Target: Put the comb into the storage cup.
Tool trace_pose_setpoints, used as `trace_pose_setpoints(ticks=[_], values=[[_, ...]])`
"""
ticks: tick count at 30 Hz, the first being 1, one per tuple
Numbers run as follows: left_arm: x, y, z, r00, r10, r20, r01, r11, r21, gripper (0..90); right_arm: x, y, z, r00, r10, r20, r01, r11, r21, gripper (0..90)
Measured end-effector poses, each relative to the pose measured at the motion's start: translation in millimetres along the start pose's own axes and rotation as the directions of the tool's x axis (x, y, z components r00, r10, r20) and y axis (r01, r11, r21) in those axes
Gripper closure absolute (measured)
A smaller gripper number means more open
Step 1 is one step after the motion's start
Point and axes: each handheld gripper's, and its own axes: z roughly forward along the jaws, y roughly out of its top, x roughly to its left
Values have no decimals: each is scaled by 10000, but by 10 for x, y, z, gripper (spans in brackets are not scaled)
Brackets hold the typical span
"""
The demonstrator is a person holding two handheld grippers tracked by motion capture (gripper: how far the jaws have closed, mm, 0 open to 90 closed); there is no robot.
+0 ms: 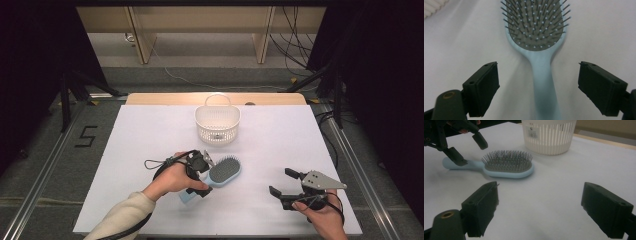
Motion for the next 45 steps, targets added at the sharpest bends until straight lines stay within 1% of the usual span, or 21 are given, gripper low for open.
trace_pose_setpoints(ticks=[4,8,10,13,14,16,18,20,21,24,28,33,40,45], values=[[-1,19,30,10000,-16,57,15,9995,318,183,-1,-1,-1,10000,7,1,-7,10000,-1,151],[-2,37,54,10000,-9,32,8,9990,447,187,0,-1,-2,10000,3,4,-3,10000,2,151],[2,48,60,9999,47,143,-54,9989,475,190,0,-1,-3,10000,13,2,-13,10000,-5,151],[13,66,67,10000,58,71,-62,9983,580,196,-2,-2,-3,10000,15,3,-15,10000,5,151],[19,75,73,9999,95,68,-100,9976,679,199,-2,-2,-4,10000,10,3,-10,10000,16,151],[20,83,92,9999,32,117,-41,9969,784,200,-1,-4,-2,10000,11,-2,-11,10000,-4,151],[25,93,119,9998,83,185,-101,9950,996,205,-2,-6,0,10000,22,0,-22,10000,10,151],[24,100,141,9999,9,160,-25,9947,1030,206,-5,-7,-3,10000,9,2,-9,10000,32,151],[33,106,146,9999,66,146,-83,9934,1143,209,-5,-6,-5,10000,4,14,-4,10000,53,151],[50,120,168,10000,12,37,-17,9916,1292,225,-5,-7,-4,10000,23,-3,-23,10000,40,151],[59,145,194,10000,-91,10,89,9905,1370,257,-5,-8,-4,10000,28,-3,-28,10000,44,151],[59,181,214,10000,37,-4,-36,9885,1510,281,-6,-9,-6,10000,19,7,-19,10000,73,151],[77,199,245,10000,28,-76,-14,9843,1764,315,-6,-11,-7,10000,43,6,-44,10000,84,151],[85,207,263,10000,9,-2,-8,9829,1840,333,-8,-13,-6,10000,24,-6,-24,9999,113,151]])
